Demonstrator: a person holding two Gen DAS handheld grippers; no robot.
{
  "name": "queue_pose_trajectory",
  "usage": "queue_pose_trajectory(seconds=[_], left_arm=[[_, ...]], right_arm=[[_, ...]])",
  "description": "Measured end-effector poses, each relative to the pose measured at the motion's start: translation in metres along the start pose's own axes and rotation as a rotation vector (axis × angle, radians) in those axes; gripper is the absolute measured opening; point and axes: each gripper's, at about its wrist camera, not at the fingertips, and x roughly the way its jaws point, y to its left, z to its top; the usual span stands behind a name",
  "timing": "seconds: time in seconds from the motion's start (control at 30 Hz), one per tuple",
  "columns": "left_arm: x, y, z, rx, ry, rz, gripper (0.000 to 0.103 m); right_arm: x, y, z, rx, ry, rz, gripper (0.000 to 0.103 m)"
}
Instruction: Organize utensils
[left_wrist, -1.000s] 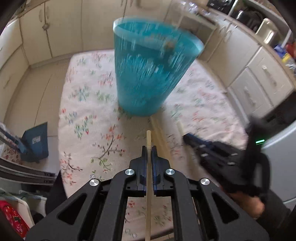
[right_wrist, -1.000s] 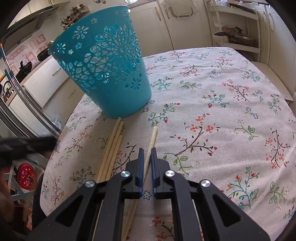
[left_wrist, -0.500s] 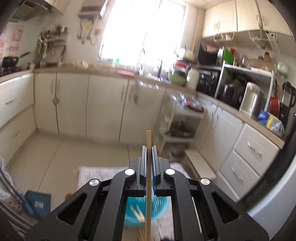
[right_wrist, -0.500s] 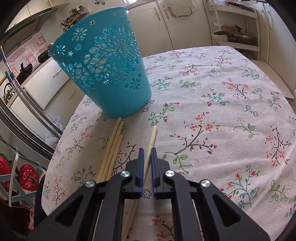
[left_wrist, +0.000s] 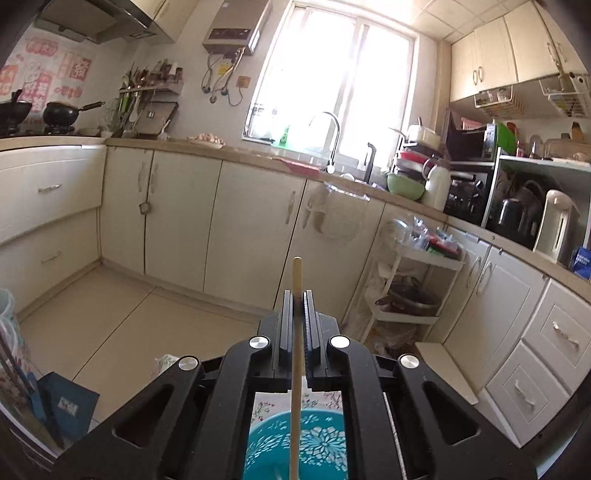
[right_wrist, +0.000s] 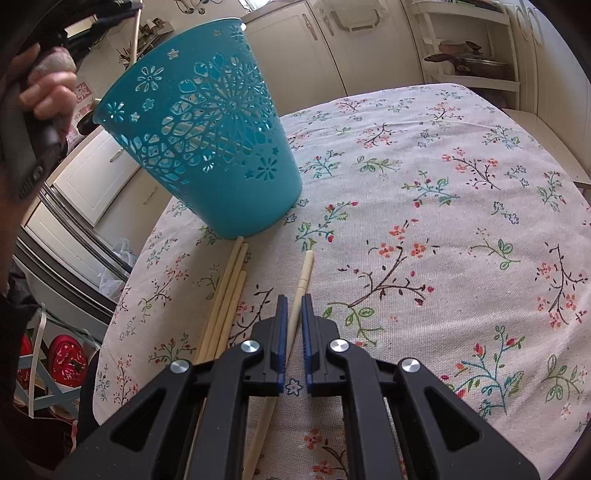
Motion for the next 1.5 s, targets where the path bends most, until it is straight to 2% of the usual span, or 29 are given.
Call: queue_pose_trajectory(seconds=[0.17, 0.37, 0.47, 0.53, 0.73, 0.87, 0.97, 1.03, 1.13, 1.3, 1.4, 1.5], left_arm=[[0.002, 0.006, -0.021, 0.03, 0.027, 0.025, 0.005], [-0.008, 0.011, -0.04, 0.077, 0.098, 0.029, 0.008], [-0.027, 0.014, -0.045, 0.093, 0.112, 0.039, 0.03], [-0.044, 0.02, -0.049, 0.096, 0.107, 0.061, 0.049], [-0.104, 0.057, -0.075, 0.022, 0.113, 0.128, 0.063], [-0.119, 0.076, -0.11, -0.004, 0.194, 0.175, 0.064], [-0.113, 0.085, -0.139, 0.004, 0.277, 0.195, 0.064], [-0.105, 0.087, -0.154, 0.019, 0.315, 0.2, 0.064], [-0.092, 0.089, -0.175, 0.043, 0.369, 0.21, 0.064], [-0.074, 0.098, -0.201, 0.033, 0.446, 0.228, 0.064], [-0.074, 0.1, -0.2, 0.028, 0.435, 0.223, 0.066], [-0.069, 0.098, -0.202, 0.037, 0.462, 0.223, 0.066]], right_arm=[[0.0, 0.0, 0.0, 0.001, 0.0, 0.001, 0.008], [-0.001, 0.001, 0.0, -0.008, 0.0, -0.007, 0.008], [-0.001, 0.001, 0.0, -0.012, 0.0, -0.01, 0.008], [-0.002, 0.002, 0.0, -0.018, 0.003, -0.014, 0.008], [-0.001, 0.014, -0.003, -0.075, 0.003, -0.074, 0.008], [-0.002, 0.02, -0.005, -0.101, 0.008, -0.112, 0.008], [-0.003, 0.028, -0.007, -0.149, 0.014, -0.153, 0.008], [-0.005, 0.027, -0.007, -0.145, 0.022, -0.152, 0.007], [-0.014, 0.019, -0.007, -0.087, 0.032, -0.112, 0.006], [-0.047, 0.014, -0.004, -0.028, -0.017, 0.007, 0.006], [-0.067, 0.016, 0.005, -0.007, -0.057, 0.07, 0.006], [-0.088, 0.023, 0.02, -0.005, -0.117, 0.119, 0.006]])
